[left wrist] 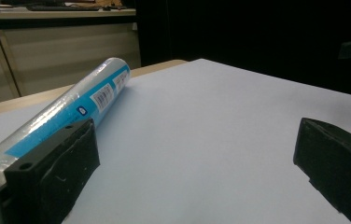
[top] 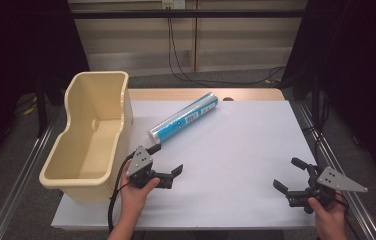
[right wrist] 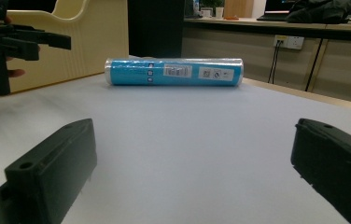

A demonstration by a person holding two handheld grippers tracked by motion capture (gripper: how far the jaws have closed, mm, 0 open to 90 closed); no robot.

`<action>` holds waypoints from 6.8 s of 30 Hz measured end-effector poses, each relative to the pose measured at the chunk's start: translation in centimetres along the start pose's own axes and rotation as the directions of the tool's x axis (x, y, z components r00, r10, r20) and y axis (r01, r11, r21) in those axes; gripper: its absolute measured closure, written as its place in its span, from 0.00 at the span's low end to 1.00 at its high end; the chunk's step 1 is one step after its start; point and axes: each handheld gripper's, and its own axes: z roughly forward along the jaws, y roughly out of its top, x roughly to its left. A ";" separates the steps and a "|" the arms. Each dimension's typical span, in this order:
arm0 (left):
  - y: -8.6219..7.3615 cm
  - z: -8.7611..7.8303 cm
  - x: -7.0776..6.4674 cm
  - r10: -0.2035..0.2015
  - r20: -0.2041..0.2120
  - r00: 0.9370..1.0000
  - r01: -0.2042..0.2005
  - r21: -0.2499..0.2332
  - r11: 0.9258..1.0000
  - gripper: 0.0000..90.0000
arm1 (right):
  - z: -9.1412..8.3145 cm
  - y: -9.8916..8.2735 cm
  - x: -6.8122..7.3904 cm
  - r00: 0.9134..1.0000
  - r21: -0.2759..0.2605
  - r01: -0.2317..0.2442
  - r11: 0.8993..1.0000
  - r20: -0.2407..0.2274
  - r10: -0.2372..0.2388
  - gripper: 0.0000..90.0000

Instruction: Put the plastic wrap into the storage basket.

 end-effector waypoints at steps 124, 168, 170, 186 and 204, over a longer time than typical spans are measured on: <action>1.4 8.4 4.9 -0.029 -0.224 0.974 0.153 0.560 0.814 0.36 | 0.5 0.0 0.1 0.998 0.046 0.041 0.998 -0.054 -0.039 0.01; 4.2 13.4 6.2 -0.164 -0.227 0.960 0.276 0.670 0.689 0.30 | 0.4 0.0 -0.1 0.998 0.039 0.030 0.999 -0.056 -0.028 0.01; 4.3 14.0 6.3 -0.158 -0.227 0.961 0.273 0.683 0.678 0.30 | 0.5 0.0 -0.1 0.998 0.039 0.030 0.999 -0.059 -0.028 0.01; 3.8 16.6 6.3 -0.163 -0.229 0.960 0.280 0.737 0.616 0.35 | 0.4 0.0 -0.2 0.998 0.038 0.023 0.999 -0.056 -0.020 0.01; 5.7 15.1 6.0 -0.219 -0.290 0.932 0.363 0.774 0.519 0.36 | 0.2 -0.1 -0.4 0.999 0.033 0.016 0.999 -0.049 -0.014 0.01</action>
